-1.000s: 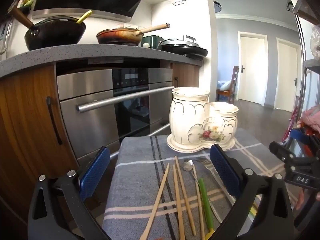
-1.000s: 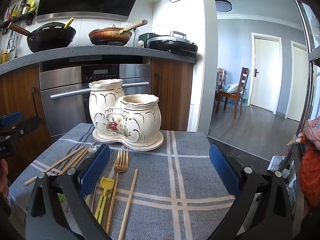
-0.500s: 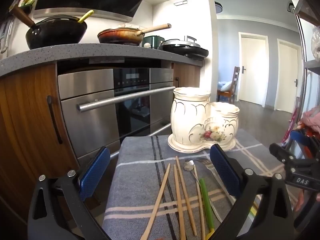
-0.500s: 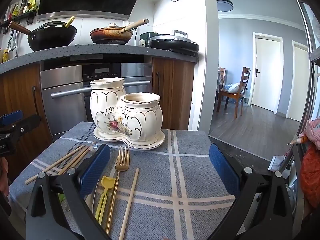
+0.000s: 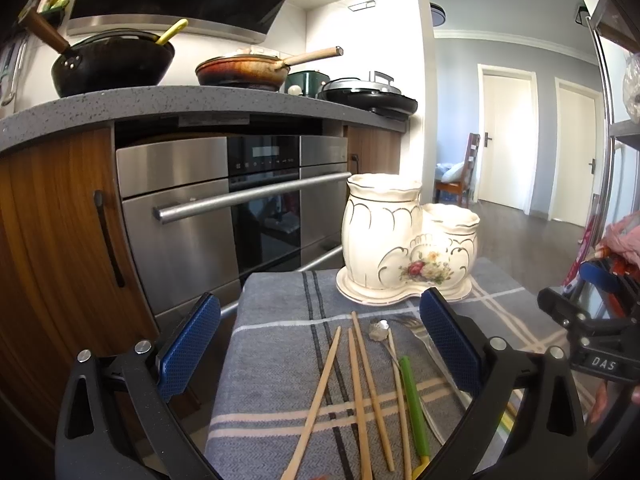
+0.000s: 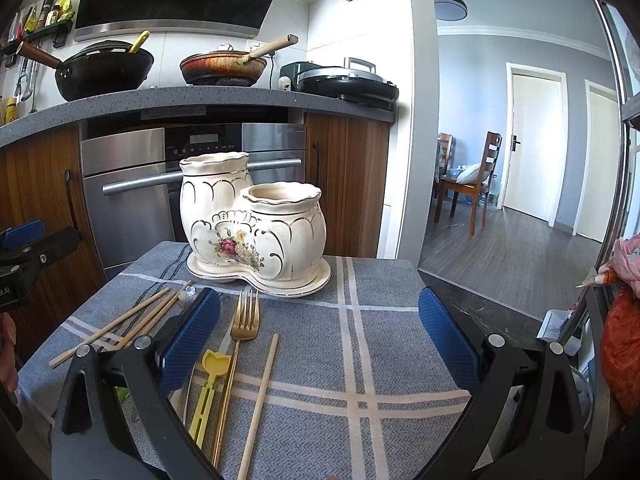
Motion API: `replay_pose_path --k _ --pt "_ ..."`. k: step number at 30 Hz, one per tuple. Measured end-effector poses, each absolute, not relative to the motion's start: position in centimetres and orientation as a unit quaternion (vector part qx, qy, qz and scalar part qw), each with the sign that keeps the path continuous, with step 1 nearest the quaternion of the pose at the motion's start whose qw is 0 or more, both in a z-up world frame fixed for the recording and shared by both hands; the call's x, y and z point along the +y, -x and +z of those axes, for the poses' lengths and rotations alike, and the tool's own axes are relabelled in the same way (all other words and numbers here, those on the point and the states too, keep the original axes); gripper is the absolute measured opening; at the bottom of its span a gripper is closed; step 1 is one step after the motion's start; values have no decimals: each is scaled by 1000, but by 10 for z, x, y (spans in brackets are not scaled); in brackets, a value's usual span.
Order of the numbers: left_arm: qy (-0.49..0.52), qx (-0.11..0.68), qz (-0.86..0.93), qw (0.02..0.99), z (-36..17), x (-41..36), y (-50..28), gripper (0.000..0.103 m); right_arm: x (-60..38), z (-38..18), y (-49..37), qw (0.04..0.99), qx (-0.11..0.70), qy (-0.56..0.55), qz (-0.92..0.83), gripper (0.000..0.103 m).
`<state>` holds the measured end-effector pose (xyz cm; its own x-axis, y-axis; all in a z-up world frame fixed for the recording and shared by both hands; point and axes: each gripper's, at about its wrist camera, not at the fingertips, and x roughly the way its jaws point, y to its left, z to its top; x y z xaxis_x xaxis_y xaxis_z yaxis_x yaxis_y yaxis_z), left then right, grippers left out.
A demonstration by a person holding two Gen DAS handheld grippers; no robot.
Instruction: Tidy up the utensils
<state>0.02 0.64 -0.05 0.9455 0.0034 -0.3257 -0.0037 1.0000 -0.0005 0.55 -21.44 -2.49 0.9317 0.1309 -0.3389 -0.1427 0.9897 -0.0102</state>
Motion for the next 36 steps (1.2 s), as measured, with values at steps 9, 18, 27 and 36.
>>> replay_pose_path --k 9,18,27,36 --pt "-1 165 2 986 -1 6 -1 99 -214 -26 -6 982 173 16 71 98" --pt "-1 165 2 986 -1 6 -1 99 -213 -27 -6 982 175 18 73 98" --pt "-1 166 2 986 -1 6 -1 99 -212 -27 -8 981 179 18 74 98" --pt "-1 166 2 986 -2 7 -1 99 -212 -28 -9 980 182 17 75 98"
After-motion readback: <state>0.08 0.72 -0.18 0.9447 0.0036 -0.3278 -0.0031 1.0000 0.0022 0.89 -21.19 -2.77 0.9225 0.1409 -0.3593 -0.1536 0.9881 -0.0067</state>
